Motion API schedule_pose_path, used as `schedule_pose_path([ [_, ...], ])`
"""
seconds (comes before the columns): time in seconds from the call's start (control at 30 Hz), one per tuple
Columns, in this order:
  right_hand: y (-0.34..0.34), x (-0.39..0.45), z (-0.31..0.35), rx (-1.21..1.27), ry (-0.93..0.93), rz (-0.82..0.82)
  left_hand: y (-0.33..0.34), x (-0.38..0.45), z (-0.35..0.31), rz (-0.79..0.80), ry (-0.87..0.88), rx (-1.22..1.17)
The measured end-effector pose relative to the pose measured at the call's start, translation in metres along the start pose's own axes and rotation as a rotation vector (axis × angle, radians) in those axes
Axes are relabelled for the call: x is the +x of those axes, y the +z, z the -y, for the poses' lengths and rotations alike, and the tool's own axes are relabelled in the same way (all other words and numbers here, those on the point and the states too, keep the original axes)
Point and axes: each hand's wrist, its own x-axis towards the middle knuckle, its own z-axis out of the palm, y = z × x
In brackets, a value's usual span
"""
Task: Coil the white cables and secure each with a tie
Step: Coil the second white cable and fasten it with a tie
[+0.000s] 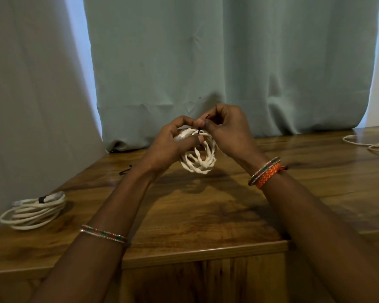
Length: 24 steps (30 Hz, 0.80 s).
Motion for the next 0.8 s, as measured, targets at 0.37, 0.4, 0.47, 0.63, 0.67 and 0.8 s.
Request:
schedule_pose_path([
  [0.37, -0.002, -0.008, 0.007, -0.054, -0.078, -0.195, 0.004, -0.002, -0.003, 0.095, 0.007, -0.122],
  [0.4, -0.001, -0.008, 0.007, -0.039, -0.074, -0.205, 0.004, -0.002, -0.003, 0.092, 0.011, -0.127],
  [0.47, 0.001, -0.010, 0.009, -0.013, -0.055, -0.197, 0.004, -0.001, -0.002, 0.078, 0.015, -0.157],
  [0.63, -0.005, -0.005, 0.004, 0.180, 0.104, -0.112, 0.007, 0.000, 0.001, 0.024, 0.034, -0.166],
  [0.67, -0.007, -0.005, 0.004, 0.225, 0.133, -0.090, 0.008, 0.000, 0.001, 0.028, 0.042, -0.160],
  [0.8, -0.012, -0.006, 0.005, 0.377, 0.238, -0.020, 0.007, -0.001, 0.000, 0.046, 0.067, -0.134],
])
